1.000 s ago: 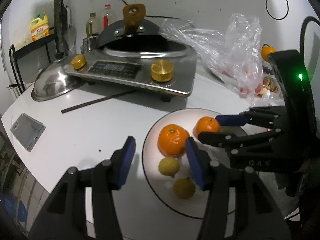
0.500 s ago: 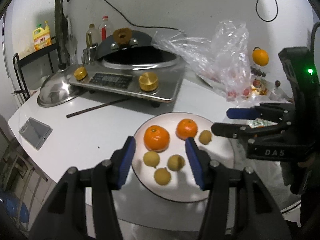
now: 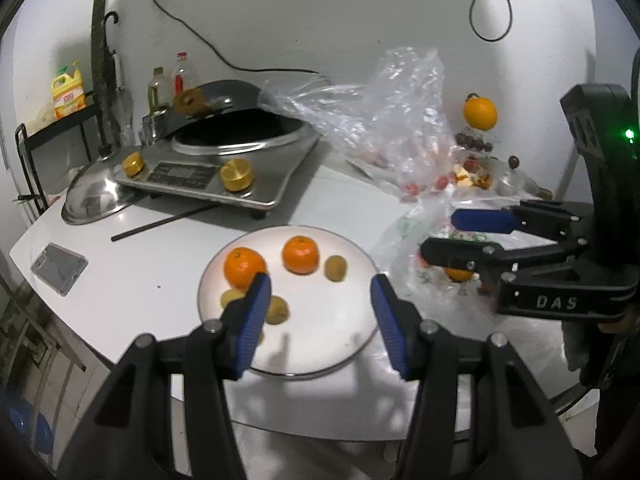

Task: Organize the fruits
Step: 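Move both open grippers back to the fruit on the plastic bag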

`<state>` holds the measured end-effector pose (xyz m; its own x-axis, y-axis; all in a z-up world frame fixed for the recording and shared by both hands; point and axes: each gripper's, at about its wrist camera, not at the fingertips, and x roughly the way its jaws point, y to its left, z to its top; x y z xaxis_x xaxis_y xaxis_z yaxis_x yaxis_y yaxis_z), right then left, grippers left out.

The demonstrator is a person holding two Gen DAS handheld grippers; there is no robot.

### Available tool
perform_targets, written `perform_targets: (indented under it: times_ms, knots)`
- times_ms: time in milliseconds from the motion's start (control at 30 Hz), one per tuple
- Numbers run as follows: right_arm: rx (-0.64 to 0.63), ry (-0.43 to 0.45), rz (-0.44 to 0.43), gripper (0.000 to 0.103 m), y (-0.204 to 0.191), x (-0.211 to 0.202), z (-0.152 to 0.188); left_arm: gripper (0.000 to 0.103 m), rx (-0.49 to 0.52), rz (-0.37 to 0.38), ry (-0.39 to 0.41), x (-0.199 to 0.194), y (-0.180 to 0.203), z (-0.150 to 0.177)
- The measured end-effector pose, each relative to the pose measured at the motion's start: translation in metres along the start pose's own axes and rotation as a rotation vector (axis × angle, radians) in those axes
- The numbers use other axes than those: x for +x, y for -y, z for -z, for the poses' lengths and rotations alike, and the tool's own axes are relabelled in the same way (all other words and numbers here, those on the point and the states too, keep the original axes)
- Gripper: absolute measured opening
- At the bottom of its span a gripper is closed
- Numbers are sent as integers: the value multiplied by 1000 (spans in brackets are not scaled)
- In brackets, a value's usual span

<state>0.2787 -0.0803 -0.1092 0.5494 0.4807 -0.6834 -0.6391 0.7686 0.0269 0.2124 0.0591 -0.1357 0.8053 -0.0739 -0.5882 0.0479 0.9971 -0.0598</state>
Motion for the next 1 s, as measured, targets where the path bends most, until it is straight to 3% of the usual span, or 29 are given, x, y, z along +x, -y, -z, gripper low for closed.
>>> perform_targets:
  times_ms: [567, 1000]
  knots:
    - [107, 30, 83, 56, 69, -48, 49, 53, 91, 38, -29, 5, 70, 1]
    - [127, -43, 75, 56, 99, -15, 67, 53, 112, 58, -83, 38, 94, 2]
